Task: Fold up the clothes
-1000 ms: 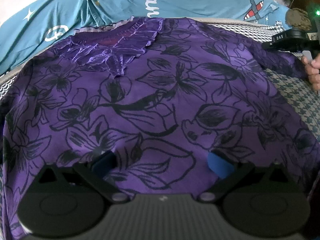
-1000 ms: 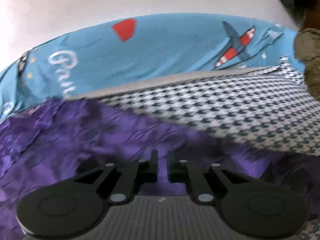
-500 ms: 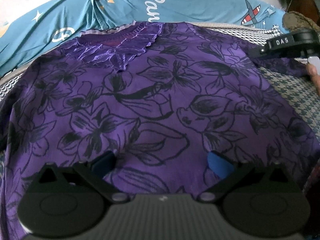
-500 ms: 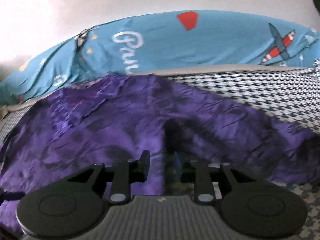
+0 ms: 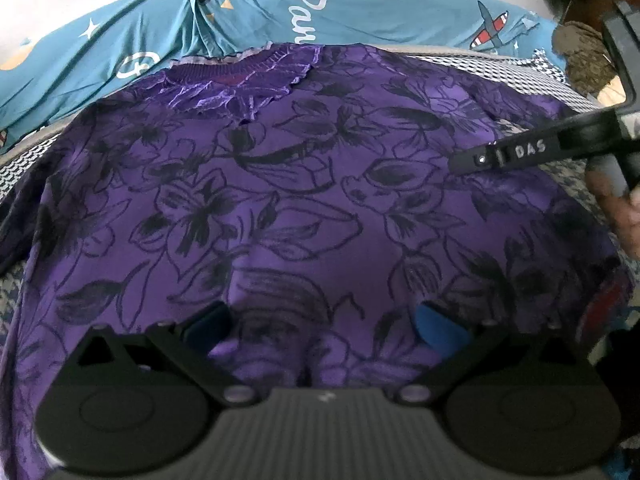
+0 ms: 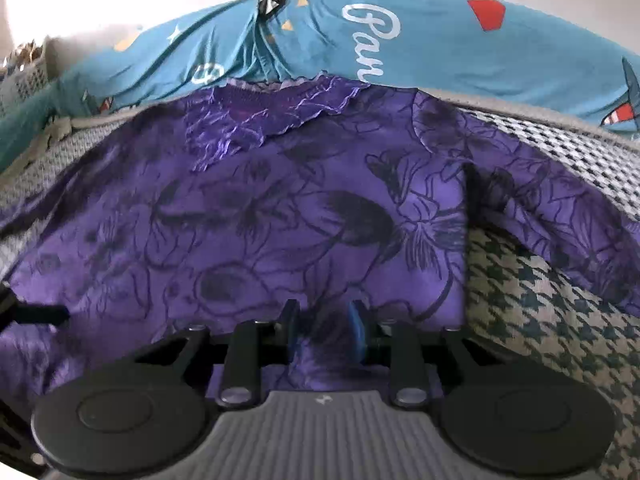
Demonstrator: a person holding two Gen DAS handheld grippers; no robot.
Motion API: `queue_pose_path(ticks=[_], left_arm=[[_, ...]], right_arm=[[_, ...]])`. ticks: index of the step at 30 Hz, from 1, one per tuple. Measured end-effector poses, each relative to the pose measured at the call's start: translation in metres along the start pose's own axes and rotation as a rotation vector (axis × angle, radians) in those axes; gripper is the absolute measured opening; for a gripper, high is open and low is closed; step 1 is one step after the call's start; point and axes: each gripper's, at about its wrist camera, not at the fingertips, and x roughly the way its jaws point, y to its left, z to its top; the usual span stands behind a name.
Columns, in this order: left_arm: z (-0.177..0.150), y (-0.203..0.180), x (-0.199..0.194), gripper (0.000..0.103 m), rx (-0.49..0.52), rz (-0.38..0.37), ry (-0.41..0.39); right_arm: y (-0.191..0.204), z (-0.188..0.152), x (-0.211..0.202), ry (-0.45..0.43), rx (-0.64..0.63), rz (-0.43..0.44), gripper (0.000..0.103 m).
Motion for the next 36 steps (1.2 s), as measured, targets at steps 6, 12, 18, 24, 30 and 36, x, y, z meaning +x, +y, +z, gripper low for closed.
queue_pose_path(ticks=[6, 12, 18, 24, 30, 36], left_arm=[[-0.009, -0.003, -0.008, 0.103, -0.01, 0.014, 0.003], [-0.014, -0.003, -0.012, 0.103, -0.024, 0.034, 0.002], [-0.018, -0.004, -0.015, 0.103, -0.03, 0.053, 0.001], [-0.022, -0.005, -0.018, 0.103, -0.037, 0.067, 0.003], [-0.027, -0.006, -0.022, 0.103, -0.039, 0.075, 0.005], [-0.03, -0.007, -0.024, 0.103, -0.056, 0.094, 0.008]], right_arm=[[0.009, -0.015, -0.009, -0.008, 0.027, -0.05, 0.028], [0.022, -0.031, -0.023, -0.017, 0.072, -0.094, 0.03], [0.04, -0.049, -0.037, -0.033, 0.073, -0.139, 0.032], [0.049, -0.063, -0.049, -0.042, 0.094, -0.162, 0.034], [0.054, -0.076, -0.061, -0.028, 0.141, -0.165, 0.037], [0.058, -0.084, -0.069, -0.021, 0.17, -0.168, 0.037]])
